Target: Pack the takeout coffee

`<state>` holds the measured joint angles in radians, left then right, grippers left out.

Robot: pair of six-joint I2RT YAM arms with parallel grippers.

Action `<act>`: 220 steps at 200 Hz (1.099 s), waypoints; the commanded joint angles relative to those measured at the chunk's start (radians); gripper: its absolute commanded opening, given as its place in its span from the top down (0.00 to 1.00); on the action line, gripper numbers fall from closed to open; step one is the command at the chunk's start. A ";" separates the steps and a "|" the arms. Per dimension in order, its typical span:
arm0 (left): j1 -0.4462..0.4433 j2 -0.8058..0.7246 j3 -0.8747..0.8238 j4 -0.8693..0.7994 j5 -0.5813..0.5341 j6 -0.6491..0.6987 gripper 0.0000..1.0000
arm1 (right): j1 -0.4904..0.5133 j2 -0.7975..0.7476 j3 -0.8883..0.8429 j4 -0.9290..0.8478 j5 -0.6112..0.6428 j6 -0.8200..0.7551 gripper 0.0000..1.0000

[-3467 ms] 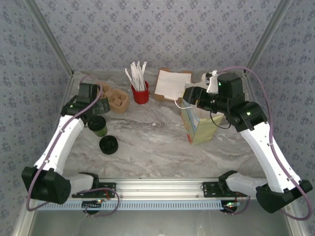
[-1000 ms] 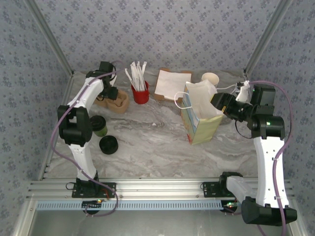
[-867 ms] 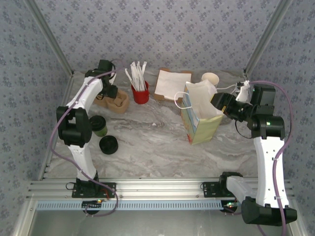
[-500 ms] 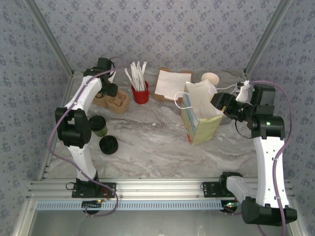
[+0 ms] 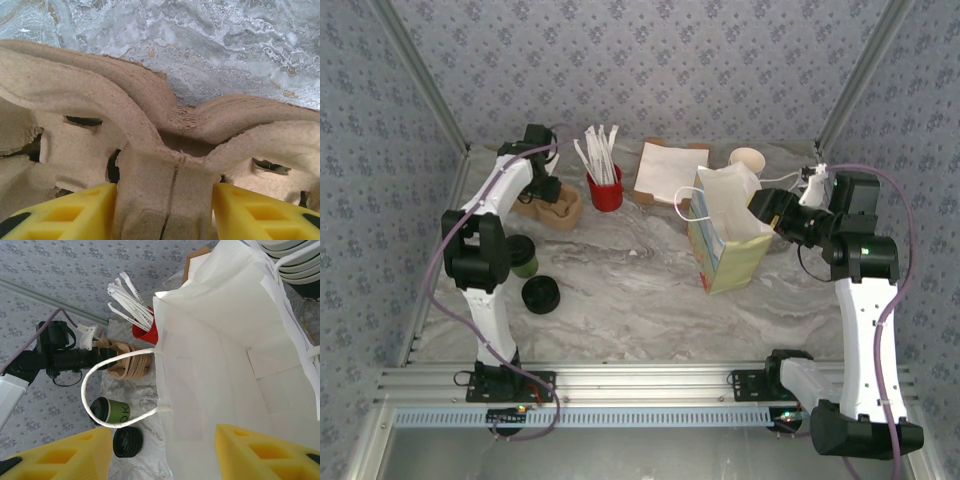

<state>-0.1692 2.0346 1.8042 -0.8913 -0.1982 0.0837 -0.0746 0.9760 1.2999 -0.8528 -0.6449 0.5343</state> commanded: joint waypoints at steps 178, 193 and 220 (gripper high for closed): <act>0.007 -0.128 0.034 -0.057 -0.010 0.005 0.56 | -0.004 -0.002 -0.020 0.034 -0.033 0.016 0.41; 0.009 -0.120 0.030 -0.054 -0.008 0.006 0.56 | -0.005 -0.003 -0.021 0.032 -0.033 0.016 0.41; 0.009 -0.095 0.025 -0.047 -0.002 0.003 0.56 | -0.004 -0.004 -0.020 0.029 -0.033 0.014 0.41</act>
<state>-0.1692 1.9457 1.8057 -0.9253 -0.1982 0.0887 -0.0746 0.9775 1.2869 -0.8337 -0.6521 0.5385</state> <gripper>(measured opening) 0.438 0.589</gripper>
